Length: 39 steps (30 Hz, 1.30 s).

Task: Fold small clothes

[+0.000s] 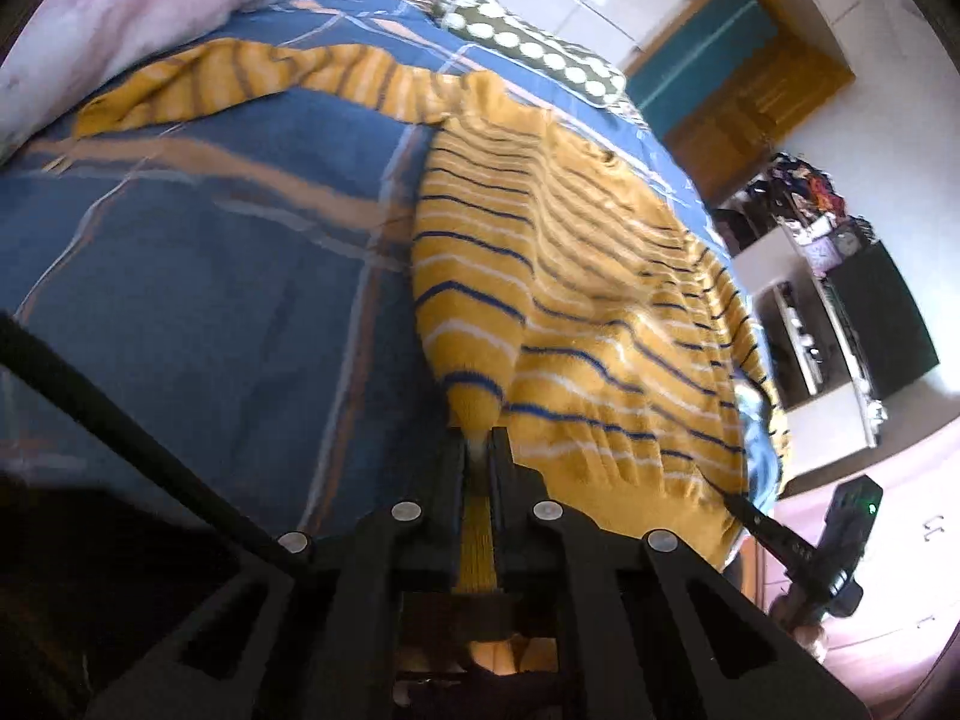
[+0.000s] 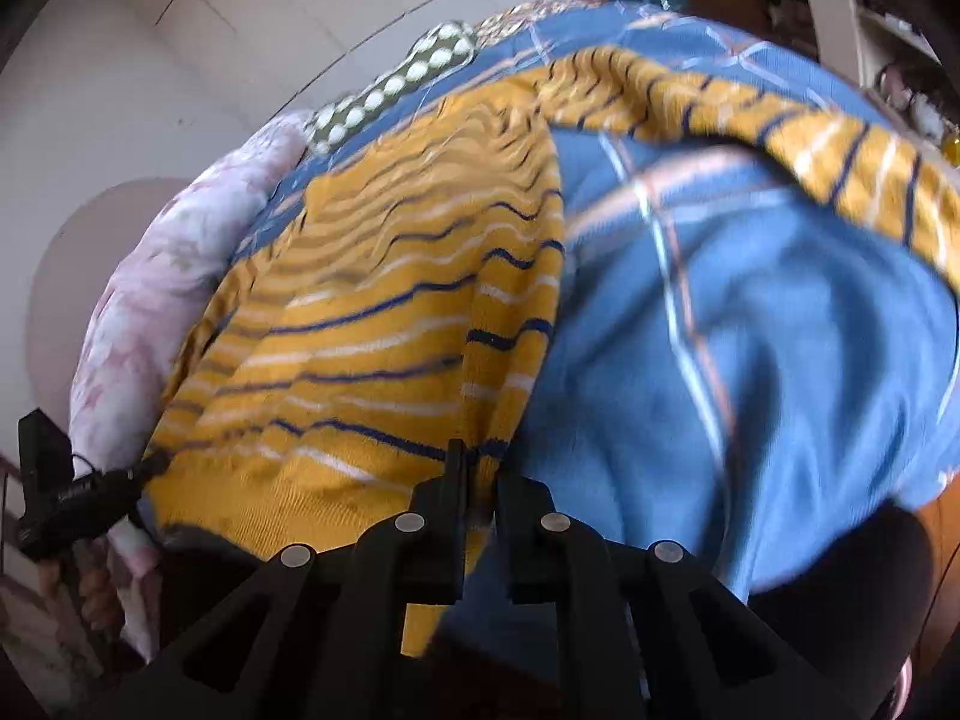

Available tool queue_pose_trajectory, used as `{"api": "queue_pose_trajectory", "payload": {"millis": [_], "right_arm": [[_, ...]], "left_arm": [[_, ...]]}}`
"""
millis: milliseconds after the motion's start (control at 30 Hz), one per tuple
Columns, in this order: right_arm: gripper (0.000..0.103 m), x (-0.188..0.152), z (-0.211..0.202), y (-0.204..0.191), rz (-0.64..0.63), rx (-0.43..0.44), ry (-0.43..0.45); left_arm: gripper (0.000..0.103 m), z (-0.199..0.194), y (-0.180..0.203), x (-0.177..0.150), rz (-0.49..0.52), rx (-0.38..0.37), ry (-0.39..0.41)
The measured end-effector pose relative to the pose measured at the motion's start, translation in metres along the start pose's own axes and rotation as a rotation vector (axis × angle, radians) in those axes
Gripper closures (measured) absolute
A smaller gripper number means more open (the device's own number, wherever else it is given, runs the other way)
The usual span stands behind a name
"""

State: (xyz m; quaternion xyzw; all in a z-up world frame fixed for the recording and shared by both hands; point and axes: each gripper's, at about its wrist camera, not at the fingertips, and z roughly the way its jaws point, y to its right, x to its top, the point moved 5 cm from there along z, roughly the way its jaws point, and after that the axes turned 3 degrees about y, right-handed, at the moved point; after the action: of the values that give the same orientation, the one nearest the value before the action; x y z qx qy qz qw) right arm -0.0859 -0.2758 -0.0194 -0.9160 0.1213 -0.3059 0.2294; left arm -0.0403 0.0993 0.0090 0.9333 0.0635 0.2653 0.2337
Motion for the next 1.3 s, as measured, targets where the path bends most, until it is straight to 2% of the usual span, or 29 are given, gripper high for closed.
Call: {"api": "queue_pose_trajectory", "payload": {"millis": [33,133,200,233,267,300,333,367,400,467,533,600,700,800,833,867,900,933,1000,1133,1233,1300], "right_arm": [[0.094,-0.010,0.002,0.001,-0.002,-0.007,-0.017],[0.095,-0.029,0.011,0.010,0.032,0.012,-0.071],[0.094,-0.024,0.002,0.021,0.053,0.010,-0.040],[0.094,-0.014,-0.012,0.032,0.070,-0.004,0.011],[0.091,-0.007,-0.023,0.041,0.083,-0.021,0.046],[0.082,0.002,-0.035,0.054,0.108,-0.047,0.093],[0.075,0.013,-0.052,0.075,0.154,-0.083,0.160],[0.061,0.020,-0.063,0.091,0.195,-0.104,0.206],[0.053,0.024,-0.072,0.104,0.234,-0.113,0.241],[0.051,0.035,-0.082,0.139,0.354,-0.109,0.302],[0.051,0.042,-0.080,0.163,0.450,-0.080,0.322],[0.051,0.050,-0.074,0.184,0.526,-0.101,0.332],[0.051,0.063,-0.074,0.196,0.580,-0.095,0.382],[0.051,0.076,-0.077,0.206,0.601,-0.135,0.408],[0.052,0.082,-0.078,0.211,0.619,-0.156,0.413],[0.059,0.086,-0.079,0.216,0.636,-0.159,0.413],[0.085,0.091,-0.079,0.221,0.649,-0.168,0.406],[0.096,0.099,-0.082,0.226,0.651,-0.191,0.391],[0.097,0.110,-0.105,0.239,0.626,-0.234,0.428],[0.097,0.161,-0.157,0.244,0.526,-0.470,0.545],[0.097,0.201,-0.168,0.229,0.464,-0.533,0.555],[0.097,0.226,-0.157,0.204,0.391,-0.555,0.539]], "left_arm": [[0.103,0.000,-0.003,-0.008,0.008,0.033,0.004],[0.101,0.001,-0.018,-0.023,0.012,0.070,0.009],[0.099,-0.008,-0.029,-0.024,0.014,0.112,0.043],[0.095,-0.014,-0.032,-0.022,0.017,0.118,0.070],[0.076,-0.020,-0.036,-0.020,0.016,0.123,0.094],[0.055,-0.024,-0.038,-0.016,0.007,0.123,0.118],[0.048,-0.027,-0.039,-0.014,-0.003,0.121,0.141],[0.043,-0.029,-0.040,-0.011,-0.018,0.114,0.166],[0.042,-0.030,-0.040,-0.009,-0.028,0.101,0.176],[0.041,-0.024,-0.035,-0.008,-0.037,0.077,0.161],[0.041,-0.015,-0.029,-0.009,-0.038,0.066,0.140],[0.041,-0.008,-0.022,-0.012,-0.019,0.066,0.118],[0.041,-0.005,-0.014,-0.014,0.010,0.068,0.111],[0.040,-0.003,-0.014,-0.014,0.008,0.063,0.104],[0.040,-0.002,-0.014,-0.014,0.004,0.062,0.102],[0.040,-0.002,-0.015,-0.014,0.002,0.062,0.100],[0.040,-0.002,-0.016,-0.014,0.001,0.062,0.097],[0.040,-0.002,-0.016,-0.014,0.001,0.060,0.097],[0.040,-0.004,-0.017,-0.014,-0.004,0.056,0.105],[0.040,-0.004,-0.026,-0.011,-0.034,0.044,0.118],[0.040,-0.005,-0.032,-0.010,-0.048,0.034,0.128],[0.040,-0.005,-0.034,-0.010,-0.046,0.027,0.131]]}}
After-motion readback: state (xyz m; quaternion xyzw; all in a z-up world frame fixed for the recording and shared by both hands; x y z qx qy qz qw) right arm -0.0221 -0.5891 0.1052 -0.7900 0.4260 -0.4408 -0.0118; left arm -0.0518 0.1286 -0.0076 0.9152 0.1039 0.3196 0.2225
